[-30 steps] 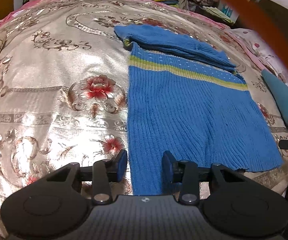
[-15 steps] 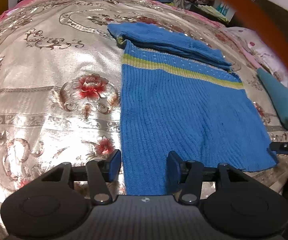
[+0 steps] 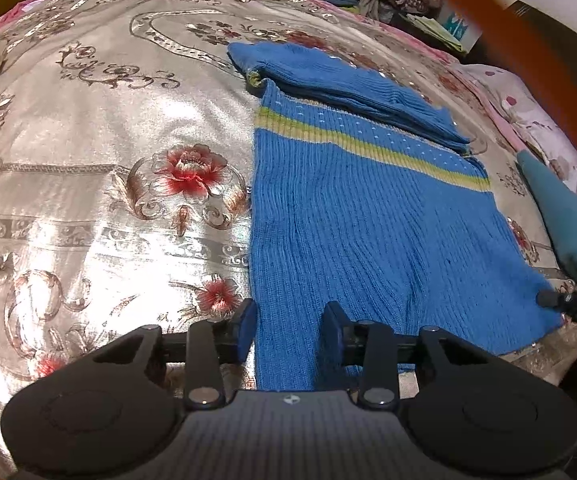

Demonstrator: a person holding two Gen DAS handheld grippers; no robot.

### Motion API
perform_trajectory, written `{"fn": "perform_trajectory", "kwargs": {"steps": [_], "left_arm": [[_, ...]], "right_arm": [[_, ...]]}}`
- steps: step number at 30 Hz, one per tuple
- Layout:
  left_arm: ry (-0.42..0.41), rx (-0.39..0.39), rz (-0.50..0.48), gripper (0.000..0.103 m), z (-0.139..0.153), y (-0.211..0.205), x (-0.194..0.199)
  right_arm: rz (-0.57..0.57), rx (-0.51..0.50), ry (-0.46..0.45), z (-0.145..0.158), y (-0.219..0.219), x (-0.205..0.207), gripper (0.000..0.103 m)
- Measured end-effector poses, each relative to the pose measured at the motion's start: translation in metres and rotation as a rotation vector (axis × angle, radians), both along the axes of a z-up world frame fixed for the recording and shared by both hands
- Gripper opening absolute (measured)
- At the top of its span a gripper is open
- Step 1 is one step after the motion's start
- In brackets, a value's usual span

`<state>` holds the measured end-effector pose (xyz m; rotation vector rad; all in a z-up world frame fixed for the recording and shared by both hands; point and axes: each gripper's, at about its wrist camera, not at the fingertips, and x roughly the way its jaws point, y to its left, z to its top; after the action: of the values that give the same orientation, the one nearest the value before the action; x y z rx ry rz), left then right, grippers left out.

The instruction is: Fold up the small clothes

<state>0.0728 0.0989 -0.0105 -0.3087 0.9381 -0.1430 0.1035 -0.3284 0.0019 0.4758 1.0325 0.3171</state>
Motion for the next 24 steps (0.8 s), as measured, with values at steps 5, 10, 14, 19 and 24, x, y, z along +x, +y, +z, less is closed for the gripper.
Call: {"fn": "perform_trajectory", "kwargs": {"steps": [5, 10, 14, 19, 24], "left_arm": [[0.002, -0.002, 0.003, 0.043, -0.003, -0.001, 0.001], [-0.007, 0.024, -0.030, 0.036, -0.001, -0.010, 0.001], [0.001, -0.015, -0.027, 0.023, 0.000, -0.006, 0.002], [0.008, -0.036, -0.021, 0.023, -0.003, -0.003, 0.003], [-0.001, 0.011, -0.046, 0.024, -0.003, -0.011, 0.004]], "right_arm": [[-0.104, 0.052, -0.035, 0.014, -0.032, -0.001, 0.007], [-0.101, 0.037, -0.028, 0.009, -0.031, 0.002, 0.006], [-0.079, 0.027, -0.006, -0.002, -0.018, 0.002, 0.007], [-0.081, 0.047, 0.007, -0.008, -0.022, 0.002, 0.011], [-0.063, 0.050, -0.005, -0.010, -0.023, 0.002, 0.014]]}}
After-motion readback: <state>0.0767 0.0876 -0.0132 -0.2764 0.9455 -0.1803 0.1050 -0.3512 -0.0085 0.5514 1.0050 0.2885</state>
